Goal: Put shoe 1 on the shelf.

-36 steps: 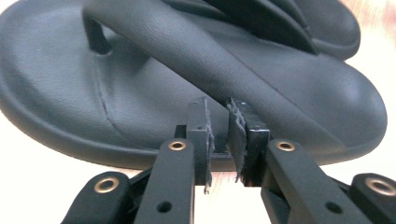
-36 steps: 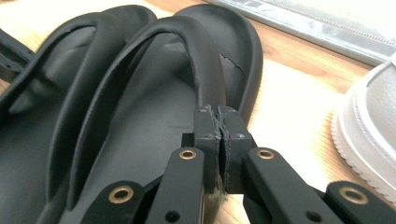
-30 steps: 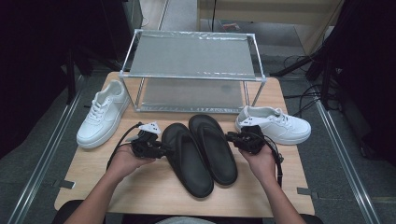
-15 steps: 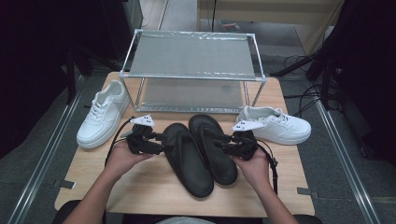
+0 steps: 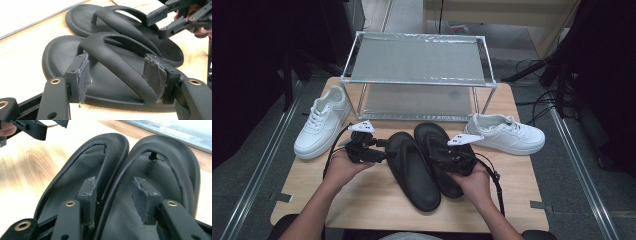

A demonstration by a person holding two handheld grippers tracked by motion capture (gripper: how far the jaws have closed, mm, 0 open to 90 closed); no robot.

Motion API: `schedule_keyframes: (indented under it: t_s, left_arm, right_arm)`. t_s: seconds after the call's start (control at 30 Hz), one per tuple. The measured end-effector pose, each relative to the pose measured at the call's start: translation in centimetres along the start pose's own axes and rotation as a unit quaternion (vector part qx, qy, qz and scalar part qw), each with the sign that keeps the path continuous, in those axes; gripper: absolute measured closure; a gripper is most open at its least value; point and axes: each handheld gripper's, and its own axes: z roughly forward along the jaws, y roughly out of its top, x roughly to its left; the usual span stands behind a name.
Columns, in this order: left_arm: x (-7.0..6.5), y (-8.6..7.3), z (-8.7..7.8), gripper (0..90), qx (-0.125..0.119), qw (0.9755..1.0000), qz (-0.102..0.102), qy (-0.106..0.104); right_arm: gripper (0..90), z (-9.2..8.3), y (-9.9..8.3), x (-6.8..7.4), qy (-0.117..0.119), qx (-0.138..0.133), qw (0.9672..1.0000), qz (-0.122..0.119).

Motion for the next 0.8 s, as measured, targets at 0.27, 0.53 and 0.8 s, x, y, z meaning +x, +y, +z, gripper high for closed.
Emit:
schedule_keyframes:
  t_s: [0.27, 0.53, 0.8]
  left_arm:
    - [0.1, 0.0, -0.1, 37.8, -0.004, 1.0000, 0.002, 0.001]
    - [0.3, 0.3, -0.4, 37.8, -0.010, 0.9999, 0.002, 0.002]
    - [0.9, 0.6, -0.8, 37.8, -0.022, 0.9997, -0.002, 0.009]
  right_arm:
    - [46.6, 1.7, -0.4, 1.0, -0.018, -0.012, 0.9997, 0.007]
    - [43.1, 3.2, -0.4, 1.7, -0.047, -0.024, 0.9985, 0.016]
    - [42.5, 4.4, -0.6, 2.2, -0.061, -0.026, 0.9975, 0.023]
